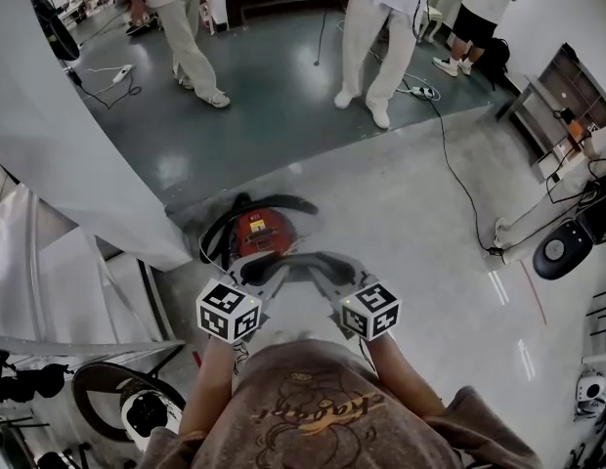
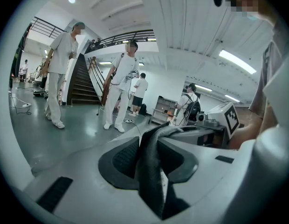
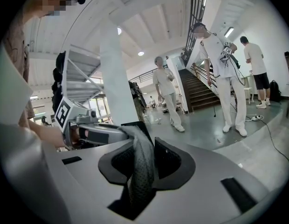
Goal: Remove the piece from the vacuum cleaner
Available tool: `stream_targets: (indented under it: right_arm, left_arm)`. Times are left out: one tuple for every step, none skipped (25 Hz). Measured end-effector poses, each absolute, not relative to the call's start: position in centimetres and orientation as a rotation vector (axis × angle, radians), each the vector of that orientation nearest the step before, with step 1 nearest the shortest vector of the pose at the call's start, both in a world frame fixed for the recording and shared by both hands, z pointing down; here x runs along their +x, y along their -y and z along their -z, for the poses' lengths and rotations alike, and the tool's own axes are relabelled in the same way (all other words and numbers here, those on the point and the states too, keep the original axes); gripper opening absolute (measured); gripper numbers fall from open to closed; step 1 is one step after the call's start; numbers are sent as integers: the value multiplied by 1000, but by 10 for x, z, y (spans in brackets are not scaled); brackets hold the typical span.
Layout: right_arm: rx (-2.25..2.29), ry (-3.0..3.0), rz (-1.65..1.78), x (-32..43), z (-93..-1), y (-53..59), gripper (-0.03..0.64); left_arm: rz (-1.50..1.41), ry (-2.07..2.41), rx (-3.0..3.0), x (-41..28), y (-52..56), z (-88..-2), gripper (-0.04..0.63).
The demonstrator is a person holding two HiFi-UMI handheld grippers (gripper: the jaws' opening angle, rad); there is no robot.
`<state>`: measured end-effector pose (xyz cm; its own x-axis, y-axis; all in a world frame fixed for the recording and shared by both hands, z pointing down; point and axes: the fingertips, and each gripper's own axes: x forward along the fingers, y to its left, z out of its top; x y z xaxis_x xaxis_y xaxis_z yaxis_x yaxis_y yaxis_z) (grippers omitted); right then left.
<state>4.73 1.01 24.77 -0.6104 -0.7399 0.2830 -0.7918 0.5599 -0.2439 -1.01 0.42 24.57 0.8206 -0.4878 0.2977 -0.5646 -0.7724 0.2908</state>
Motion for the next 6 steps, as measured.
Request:
stream_targets:
  right_arm:
    - [1306,2642,-527,48,-248,-11,81]
    - [1306,2643,-527,48,-248,-11,81]
    - [1306,2644,-527,48,-248,-12,81]
    - [1306,2645,-527,48,-248,-13,81]
    - [1306,2646,-527,48,-248,-13,81]
    - [1307,2646,-527,48,-248,-14,81]
  left_arm:
    - [-290,793,2634,-10,-5,-246,95]
    - [-290,793,2633,-10,-6,-246,95]
    - [-290,794,2631,-9,-6,-246,95]
    - [-290,795,2630,-9,-7,-247,95]
    - [-290,795,2629,-9,-7,-247,95]
    - [-290,796,2628,-9,-8,-247,95]
